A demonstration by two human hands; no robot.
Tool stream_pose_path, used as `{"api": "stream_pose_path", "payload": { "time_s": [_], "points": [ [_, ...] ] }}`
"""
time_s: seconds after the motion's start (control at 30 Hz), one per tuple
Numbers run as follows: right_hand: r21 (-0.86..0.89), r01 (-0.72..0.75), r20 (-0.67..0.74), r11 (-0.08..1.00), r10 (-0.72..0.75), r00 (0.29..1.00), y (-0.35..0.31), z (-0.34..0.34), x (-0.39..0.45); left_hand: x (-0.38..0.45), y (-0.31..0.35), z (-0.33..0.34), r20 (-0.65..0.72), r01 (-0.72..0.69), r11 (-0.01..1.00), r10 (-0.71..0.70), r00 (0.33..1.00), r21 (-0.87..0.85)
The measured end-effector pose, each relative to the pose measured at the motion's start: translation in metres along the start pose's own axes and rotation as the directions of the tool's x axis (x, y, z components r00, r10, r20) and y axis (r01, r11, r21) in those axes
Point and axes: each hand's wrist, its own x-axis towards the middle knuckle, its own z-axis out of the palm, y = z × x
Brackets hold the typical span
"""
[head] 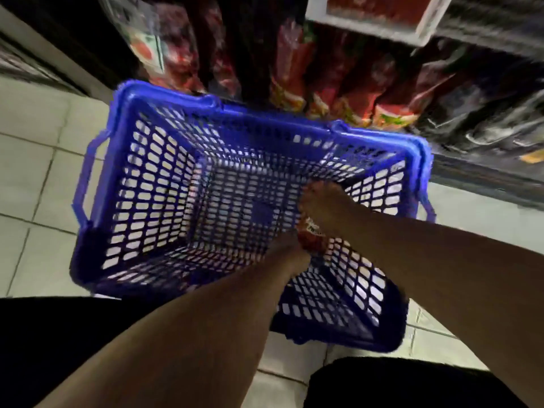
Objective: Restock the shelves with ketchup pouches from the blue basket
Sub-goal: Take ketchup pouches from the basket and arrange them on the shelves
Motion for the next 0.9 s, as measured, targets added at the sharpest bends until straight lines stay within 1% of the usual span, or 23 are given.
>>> {"api": "stream_pose_path", "payload": {
  "time_s": [0.03,0.07,0.1,0.13,0.17,0.2,0.23,0.27,0.33,0.37,0.43,0.5,0.53,0.57,0.63,0.7,0.77,0.83,0.9],
  "points": [
    [-0.011,-0.001,0.004,1.000,0.001,1.000,0.004,0.005,0.012,0.018,0.005,0.006,-0.036,-0.018,1.000,0.018,0.999,-0.018],
    [-0.017,-0.043,0.009,0.999,0.043,0.999,0.009,0.010,0.023,0.034,0.009,0.010,-0.062,-0.022,0.999,0.020,0.998,-0.024],
    [-0.048,-0.009,0.040,0.999,0.011,0.999,0.011,0.015,0.031,0.049,0.010,0.015,-0.097,-0.034,0.999,0.031,0.995,-0.027],
    [-0.074,0.026,0.055,0.997,-0.022,0.998,0.012,0.015,0.036,0.056,0.011,0.018,-0.114,-0.018,0.999,0.012,0.993,-0.048],
    [-0.153,0.068,0.084,0.986,-0.055,0.995,0.013,0.017,0.042,0.065,0.009,0.022,-0.138,0.003,0.996,-0.016,0.990,-0.089],
    [-0.194,0.065,0.124,0.979,-0.041,0.991,0.012,0.015,0.044,0.070,0.006,0.025,-0.158,0.031,0.992,-0.050,0.986,-0.120],
    [-0.248,0.070,0.126,0.966,-0.040,0.991,0.012,0.014,0.047,0.074,0.004,0.029,-0.198,0.034,0.990,-0.061,0.978,-0.136],
    [-0.255,0.089,0.146,0.963,-0.053,0.988,0.013,0.011,0.048,0.075,0.004,0.031,-0.237,0.017,0.993,-0.044,0.971,-0.116],
    [-0.194,0.054,0.203,0.979,-0.014,0.979,0.010,-0.001,0.044,0.072,0.004,0.032,-0.257,-0.044,0.996,0.023,0.966,-0.077],
    [-0.173,0.056,0.209,0.983,-0.019,0.978,0.007,-0.012,0.038,0.067,0.003,0.029,-0.255,-0.079,0.993,0.055,0.965,-0.086],
    [-0.083,0.000,0.210,0.997,0.018,0.978,0.002,-0.035,0.017,0.043,-0.006,0.008,-0.240,-0.117,0.982,0.078,0.968,-0.152],
    [0.127,-0.078,0.177,0.989,0.055,0.983,-0.006,-0.063,-0.017,0.002,-0.023,-0.024,-0.218,-0.181,0.954,0.129,0.967,-0.240],
    [0.263,-0.118,0.165,0.958,0.076,0.983,-0.011,-0.078,-0.038,-0.026,-0.032,-0.042,-0.210,-0.226,0.936,0.172,0.963,-0.270],
    [0.399,-0.160,0.170,0.903,0.099,0.980,-0.014,-0.097,-0.062,-0.059,-0.040,-0.063,-0.214,-0.265,0.919,0.207,0.955,-0.293],
    [0.639,-0.218,0.204,0.738,0.111,0.973,-0.021,-0.147,-0.116,-0.133,-0.048,-0.104,-0.210,-0.309,0.892,0.250,0.945,-0.329],
    [0.774,-0.258,0.224,0.579,0.131,0.966,-0.027,-0.203,-0.172,-0.213,-0.044,-0.149,-0.187,-0.354,0.875,0.307,0.933,-0.331],
    [0.872,-0.245,0.194,0.423,0.162,0.968,-0.033,-0.261,-0.223,-0.290,-0.032,-0.192,-0.250,-0.427,0.833,0.356,0.900,-0.352],
    [0.944,-0.206,0.149,0.259,0.225,0.963,-0.036,-0.323,-0.273,-0.373,-0.017,-0.230,-0.336,-0.500,0.744,0.378,0.862,-0.444],
    [0.986,-0.115,0.076,0.119,0.288,0.955,-0.037,-0.386,-0.318,-0.450,0.000,-0.262,-0.409,-0.597,0.601,0.435,0.802,-0.531]
  ]
}}
